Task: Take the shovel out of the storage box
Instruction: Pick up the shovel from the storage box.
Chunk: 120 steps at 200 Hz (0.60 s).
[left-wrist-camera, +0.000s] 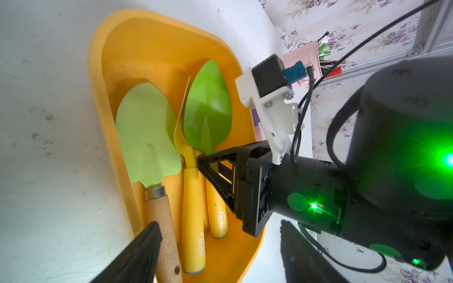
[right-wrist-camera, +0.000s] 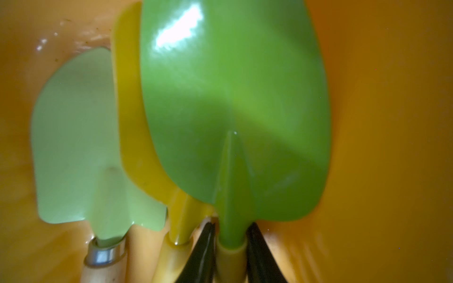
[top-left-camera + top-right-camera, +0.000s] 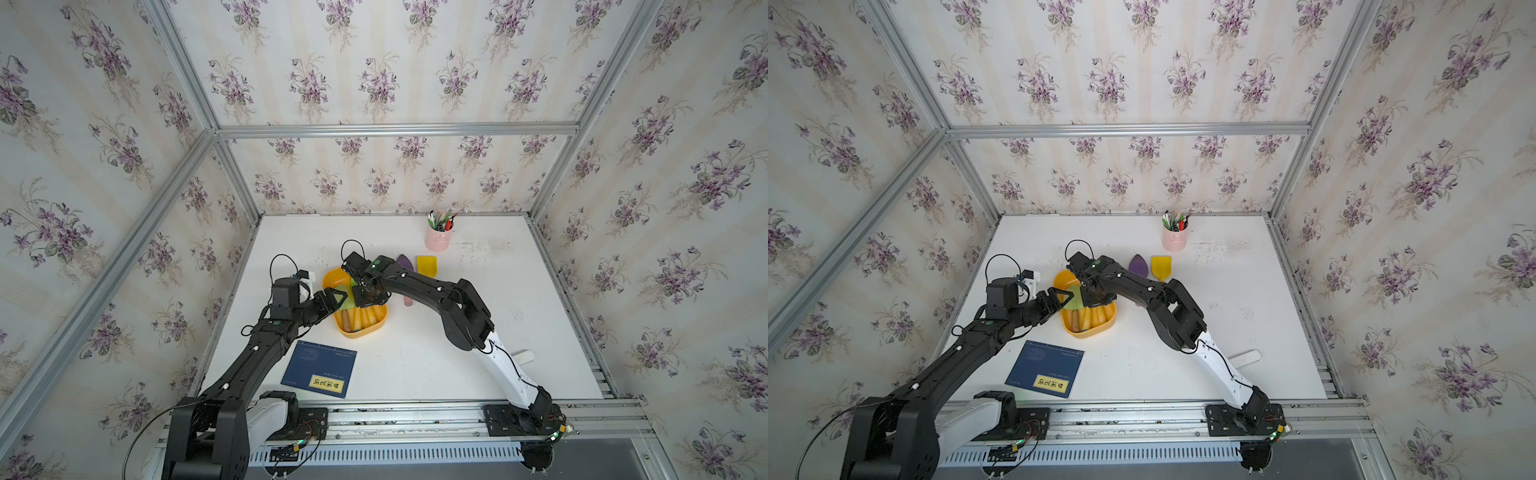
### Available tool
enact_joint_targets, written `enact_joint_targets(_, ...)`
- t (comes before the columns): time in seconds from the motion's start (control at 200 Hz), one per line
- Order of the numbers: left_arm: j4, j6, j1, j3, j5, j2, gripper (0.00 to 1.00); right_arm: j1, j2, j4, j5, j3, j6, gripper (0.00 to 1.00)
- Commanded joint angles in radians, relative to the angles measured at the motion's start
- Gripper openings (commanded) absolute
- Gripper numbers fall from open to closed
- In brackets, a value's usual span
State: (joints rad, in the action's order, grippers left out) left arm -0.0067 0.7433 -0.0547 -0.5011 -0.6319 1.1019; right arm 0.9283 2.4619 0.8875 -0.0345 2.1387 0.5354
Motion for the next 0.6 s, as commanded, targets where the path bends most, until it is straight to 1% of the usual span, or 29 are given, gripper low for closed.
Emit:
enact_joint_targets(0.0,0.019,-0.005,-0.002,-0.008,-0.003,0.006,0.76,0.000,-0.008,0.011,-0.001,0.002,-0.009,0.22)
enact_joint_targets(0.25,0.044,0.008,-0.021,-0.018,-0.002,0.034,0.76,0.001,-0.078,0.006,-0.018,-0.001,-0.004,0.16)
enact_joint_targets(0.36,0.054,0.019,-0.026,-0.019,0.000,0.034,0.77,-0.002,-0.094,0.000,0.003,0.001,-0.012,0.12)
enact_joint_targets(0.475,0.148,0.099,-0.042,-0.003,-0.026,0.024,0.76,-0.006,-0.152,-0.026,0.013,-0.033,-0.010,0.09)
enact_joint_targets(0.595,0.282,0.216,-0.102,-0.016,-0.013,0.053,0.76,-0.028,-0.258,-0.052,0.023,-0.097,-0.006,0.08)
